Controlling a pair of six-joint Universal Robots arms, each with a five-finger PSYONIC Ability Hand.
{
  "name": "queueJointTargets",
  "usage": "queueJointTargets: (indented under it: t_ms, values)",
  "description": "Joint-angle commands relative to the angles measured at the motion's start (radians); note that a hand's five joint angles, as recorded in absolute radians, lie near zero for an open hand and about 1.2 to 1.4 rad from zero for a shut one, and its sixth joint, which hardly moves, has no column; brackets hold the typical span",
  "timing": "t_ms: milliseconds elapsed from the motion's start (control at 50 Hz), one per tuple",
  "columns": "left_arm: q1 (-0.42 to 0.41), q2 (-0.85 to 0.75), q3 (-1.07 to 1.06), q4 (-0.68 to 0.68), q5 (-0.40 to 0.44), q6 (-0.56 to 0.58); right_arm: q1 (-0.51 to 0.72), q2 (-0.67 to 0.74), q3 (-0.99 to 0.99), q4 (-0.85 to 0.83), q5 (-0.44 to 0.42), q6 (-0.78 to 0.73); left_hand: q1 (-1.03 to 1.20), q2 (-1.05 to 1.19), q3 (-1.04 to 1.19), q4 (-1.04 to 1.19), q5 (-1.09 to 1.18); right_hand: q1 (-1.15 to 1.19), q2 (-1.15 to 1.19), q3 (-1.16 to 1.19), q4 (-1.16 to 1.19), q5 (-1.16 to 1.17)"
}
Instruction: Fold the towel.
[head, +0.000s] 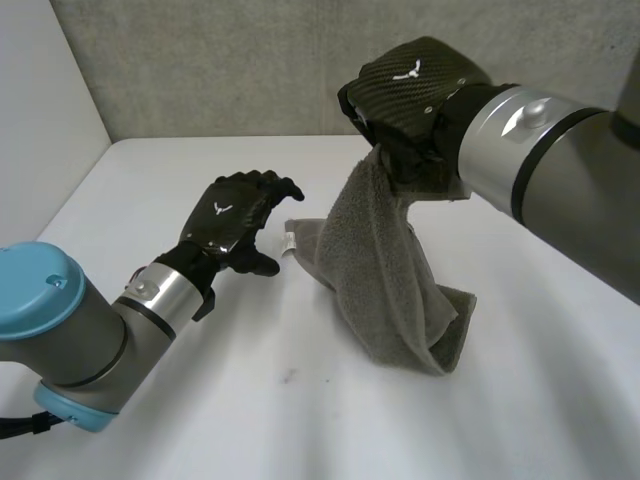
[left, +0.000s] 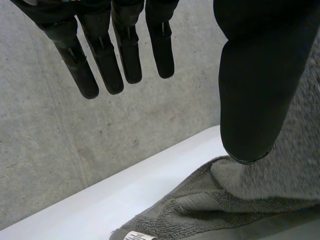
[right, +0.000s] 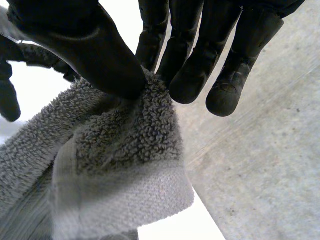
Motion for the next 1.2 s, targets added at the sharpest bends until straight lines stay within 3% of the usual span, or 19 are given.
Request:
queueJointTargets:
  t_ms: [20,160,320,480,500,520,540,560,600,700,800,940,1020,1080,1140,1180,1200]
  values:
    - [-0.016,-0.057,0.067,-0.06,0.004,0.003,-0.004,-0.093,0.048,0.016,-0.002,-0.012,-0.014,-0.011,-0.011,-0.011,-0.009,0.077,0.06,0.035,0.027,0.029]
    - [-0.052,-0.173,0.216,-0.192,0.005,0.001,-0.021,-0.19,0.132,0.014,-0.012,-0.026,-0.056,-0.052,-0.052,-0.052,-0.05,0.077,0.06,0.035,0.027,0.029]
    - [-0.145,-0.368,0.455,-0.338,-0.007,-0.026,-0.044,-0.273,0.244,0.007,-0.085,-0.026,-0.053,-0.049,-0.049,-0.049,-0.047,0.077,0.06,0.035,0.027,0.029]
    - [-0.236,-0.505,0.644,-0.395,-0.003,-0.198,-0.068,-0.306,0.33,-0.012,-0.112,-0.029,-0.038,-0.034,-0.035,-0.034,-0.033,0.077,0.06,0.035,0.027,0.029]
    - [-0.257,-0.515,0.668,-0.401,0.001,-0.215,-0.074,-0.308,0.344,-0.024,-0.114,-0.029,0.049,0.053,0.053,0.053,0.055,0.077,0.06,0.035,0.027,0.029]
    - [-0.272,-0.517,0.684,-0.402,-0.007,-0.224,-0.084,-0.308,0.356,-0.036,-0.115,-0.029,0.39,0.394,0.394,0.394,0.395,0.077,0.06,0.035,0.027,0.029]
    - [-0.273,-0.517,0.684,-0.402,-0.007,-0.224,-0.084,-0.308,0.356,-0.036,-0.115,-0.029,0.394,0.397,0.397,0.397,0.399,0.077,0.06,0.035,0.027,0.029]
    - [-0.279,-0.513,0.69,-0.401,-0.018,-0.224,-0.094,-0.308,0.362,-0.045,-0.115,-0.031,0.821,0.824,0.824,0.825,0.826,0.077,0.06,0.035,0.027,0.029]
    - [-0.279,-0.505,0.696,-0.404,-0.032,-0.226,-0.107,-0.308,0.365,-0.052,-0.117,-0.031,0.904,0.908,0.907,0.908,0.909,0.077,0.06,0.035,0.027,0.029]
    - [-0.263,-0.424,0.658,-0.41,-0.136,-0.212,-0.14,-0.31,0.361,-0.064,-0.117,-0.029,0.904,0.908,0.907,0.908,0.909,0.077,0.06,0.035,0.027,0.029]
    - [-0.185,-0.188,0.465,-0.381,-0.33,-0.131,-0.159,-0.328,0.346,-0.081,-0.121,-0.029,0.904,0.908,0.907,0.908,0.909,0.077,0.06,0.035,0.027,0.029]
    - [-0.121,0.041,0.246,-0.355,-0.412,0.002,-0.176,-0.325,0.355,-0.082,-0.14,-0.032,0.904,0.908,0.907,0.908,0.909,0.077,0.06,0.035,0.027,0.029]
    - [-0.144,0.135,0.143,-0.361,-0.411,0.039,-0.196,-0.322,0.373,-0.075,-0.154,-0.054,0.904,0.908,0.907,0.908,0.909,0.077,0.06,0.035,0.027,0.029]
    - [-0.231,0.237,0.016,-0.43,-0.408,0.043,-0.231,-0.313,0.411,-0.073,-0.18,-0.091,0.904,0.908,0.907,0.908,0.909,0.077,0.06,0.035,0.027,0.029]
    - [-0.265,0.248,-0.011,-0.457,-0.407,0.043,-0.234,-0.308,0.425,-0.073,-0.195,-0.098,0.904,0.908,0.907,0.908,0.909,0.077,0.06,0.035,0.027,0.029]
    - [-0.353,0.224,-0.04,-0.499,-0.403,0.036,-0.237,-0.29,0.46,-0.075,-0.239,-0.117,0.904,0.908,0.907,0.908,0.909,0.077,0.06,0.035,0.027,0.029]
    - [-0.354,0.224,-0.04,-0.499,-0.403,0.036,-0.237,-0.29,0.461,-0.075,-0.24,-0.117,0.904,0.908,0.907,0.908,0.909,0.077,0.06,0.035,0.027,0.029]
